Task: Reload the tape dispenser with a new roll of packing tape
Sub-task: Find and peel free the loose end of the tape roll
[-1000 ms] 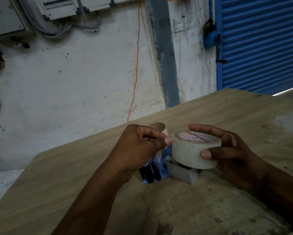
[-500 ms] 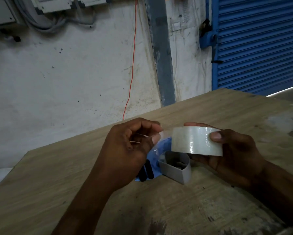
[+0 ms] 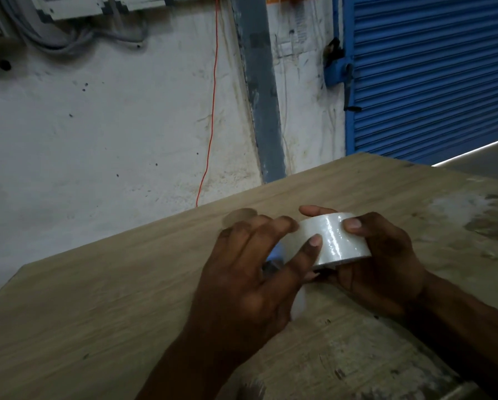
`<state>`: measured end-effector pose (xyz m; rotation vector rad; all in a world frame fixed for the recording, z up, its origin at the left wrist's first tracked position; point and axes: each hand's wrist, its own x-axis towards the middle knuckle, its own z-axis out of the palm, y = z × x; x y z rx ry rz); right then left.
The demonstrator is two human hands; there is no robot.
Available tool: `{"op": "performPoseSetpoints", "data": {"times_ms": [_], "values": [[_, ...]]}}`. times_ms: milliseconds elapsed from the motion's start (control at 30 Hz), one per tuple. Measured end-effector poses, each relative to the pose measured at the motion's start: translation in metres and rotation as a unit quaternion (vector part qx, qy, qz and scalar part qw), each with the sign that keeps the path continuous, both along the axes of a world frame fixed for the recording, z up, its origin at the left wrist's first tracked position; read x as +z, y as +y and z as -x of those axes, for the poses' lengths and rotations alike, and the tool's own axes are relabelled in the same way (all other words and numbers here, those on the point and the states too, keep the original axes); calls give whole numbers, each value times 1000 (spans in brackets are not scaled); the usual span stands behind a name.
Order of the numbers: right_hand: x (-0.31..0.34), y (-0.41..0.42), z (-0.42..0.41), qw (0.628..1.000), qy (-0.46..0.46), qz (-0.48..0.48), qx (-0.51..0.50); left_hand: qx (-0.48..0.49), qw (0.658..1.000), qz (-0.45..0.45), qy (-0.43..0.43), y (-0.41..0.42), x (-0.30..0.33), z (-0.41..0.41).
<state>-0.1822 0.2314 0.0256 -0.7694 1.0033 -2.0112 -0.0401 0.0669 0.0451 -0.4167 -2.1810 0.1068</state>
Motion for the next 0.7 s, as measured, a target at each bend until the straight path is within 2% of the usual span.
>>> {"op": "performPoseSetpoints", "data": {"times_ms": [133, 333, 700], "values": [[1, 0, 0, 1000, -2, -16, -1, -22, 998, -4, 52, -1, -3, 1], [-2, -1, 2, 1000, 4, -19, -18, -51, 988, -143, 23, 0, -6, 4], [-6, -2, 4, 999, 12, -37, -20, -35, 985, -144, 84, 11, -13, 6]]}}
